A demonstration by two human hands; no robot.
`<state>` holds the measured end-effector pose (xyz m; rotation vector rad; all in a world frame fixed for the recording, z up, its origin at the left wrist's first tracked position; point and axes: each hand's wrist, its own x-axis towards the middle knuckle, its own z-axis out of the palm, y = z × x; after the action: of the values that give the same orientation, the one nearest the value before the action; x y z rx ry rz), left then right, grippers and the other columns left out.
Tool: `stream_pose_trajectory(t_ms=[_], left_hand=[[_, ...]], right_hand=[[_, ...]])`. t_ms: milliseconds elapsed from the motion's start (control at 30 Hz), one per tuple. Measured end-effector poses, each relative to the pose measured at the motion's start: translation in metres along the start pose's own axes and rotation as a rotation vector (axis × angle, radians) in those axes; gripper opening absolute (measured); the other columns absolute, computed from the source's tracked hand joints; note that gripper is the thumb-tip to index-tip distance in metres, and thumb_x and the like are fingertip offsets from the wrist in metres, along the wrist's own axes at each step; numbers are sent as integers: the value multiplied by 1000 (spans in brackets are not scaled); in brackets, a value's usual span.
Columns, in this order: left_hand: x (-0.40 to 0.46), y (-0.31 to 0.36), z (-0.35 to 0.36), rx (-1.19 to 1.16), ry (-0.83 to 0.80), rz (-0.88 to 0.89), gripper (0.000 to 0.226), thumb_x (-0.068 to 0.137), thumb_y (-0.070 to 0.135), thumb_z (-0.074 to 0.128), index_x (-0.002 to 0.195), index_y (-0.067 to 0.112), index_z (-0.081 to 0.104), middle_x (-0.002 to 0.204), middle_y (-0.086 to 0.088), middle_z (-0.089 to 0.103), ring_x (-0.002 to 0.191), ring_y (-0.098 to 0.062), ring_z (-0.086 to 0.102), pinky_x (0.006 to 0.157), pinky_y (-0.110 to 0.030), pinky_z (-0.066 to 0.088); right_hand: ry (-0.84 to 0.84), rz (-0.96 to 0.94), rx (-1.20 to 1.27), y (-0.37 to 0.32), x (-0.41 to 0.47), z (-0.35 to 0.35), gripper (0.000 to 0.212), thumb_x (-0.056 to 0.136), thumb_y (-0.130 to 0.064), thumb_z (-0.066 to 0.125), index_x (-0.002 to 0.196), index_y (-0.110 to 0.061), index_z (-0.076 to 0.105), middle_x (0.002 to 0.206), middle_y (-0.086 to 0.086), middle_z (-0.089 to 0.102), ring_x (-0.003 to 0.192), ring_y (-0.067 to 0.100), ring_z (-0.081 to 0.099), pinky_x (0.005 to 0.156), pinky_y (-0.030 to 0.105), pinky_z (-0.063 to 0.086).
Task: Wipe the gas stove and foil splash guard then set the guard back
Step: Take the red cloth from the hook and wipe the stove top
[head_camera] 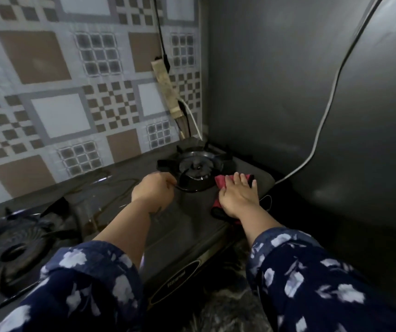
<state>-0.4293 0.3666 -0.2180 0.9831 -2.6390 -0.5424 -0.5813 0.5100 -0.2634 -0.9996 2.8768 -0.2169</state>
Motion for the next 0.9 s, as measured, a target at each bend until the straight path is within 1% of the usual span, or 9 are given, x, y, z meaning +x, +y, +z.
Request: stream_pose_trajectory(t_ms=[100,233,333,433,533,633,767,900], left_hand=[[15,-4,5,49,64,-9,31,88,21,47,109,31,66,122,-3,63,109,-28,60,88,-41,52],[32,-13,10,67,62,-26,32,87,17,46,110,28,66,122,-5,63,111,-30,59,90,-41,50],[38,-17,14,92,64,-31,33,87,17,47,111,27,66,121,-5,62,111,-30,58,88,-39,50],[38,-20,16,117,59,-20,32,87,19,47,112,28,65,121,-4,62,110,-29,58,86,-38,50],[31,-21,14,112,53,-9,32,88,19,46,113,29,65,122,-4,61,110,-29,59,86,-39,49],[20,-19,8,96,15,13,35,87,18,44,114,29,64,125,-4,61,111,-29,58,87,-40,50],[0,-21,-4,49,-10,22,35,87,19,43,111,32,64,125,-3,60,111,-28,58,87,-39,51],[-20,-36,-22,14,-27,-1,32,86,19,45,109,33,64,122,-2,62,106,-27,60,80,-35,50]], right_hand=[[-27,3,-20,25,28,-8,57,98,-32,17,151,-17,8,161,5,1,148,23,-1,119,48,0],[-45,-11,-50,50,64,-15,55,99,-32,15,152,-19,7,162,2,-2,148,23,0,119,47,2],[-64,16,-48,55,83,-18,54,99,-33,14,152,-24,4,162,2,-3,148,24,3,119,47,3],[-72,41,-49,53,88,-18,54,99,-33,12,152,-23,2,162,3,-3,148,24,3,119,48,2],[-68,60,-59,47,73,-15,56,99,-32,12,152,-18,3,161,6,-4,148,23,-2,119,47,-2],[-34,49,-41,33,38,-10,58,98,-34,16,151,-15,8,161,9,0,148,24,-1,119,47,-2],[18,-26,7,-7,-17,0,57,98,-35,21,151,-15,14,161,10,7,148,22,5,119,44,0],[43,-140,26,-56,-69,10,56,98,-36,21,151,-16,16,161,10,8,148,21,6,120,41,-1]])
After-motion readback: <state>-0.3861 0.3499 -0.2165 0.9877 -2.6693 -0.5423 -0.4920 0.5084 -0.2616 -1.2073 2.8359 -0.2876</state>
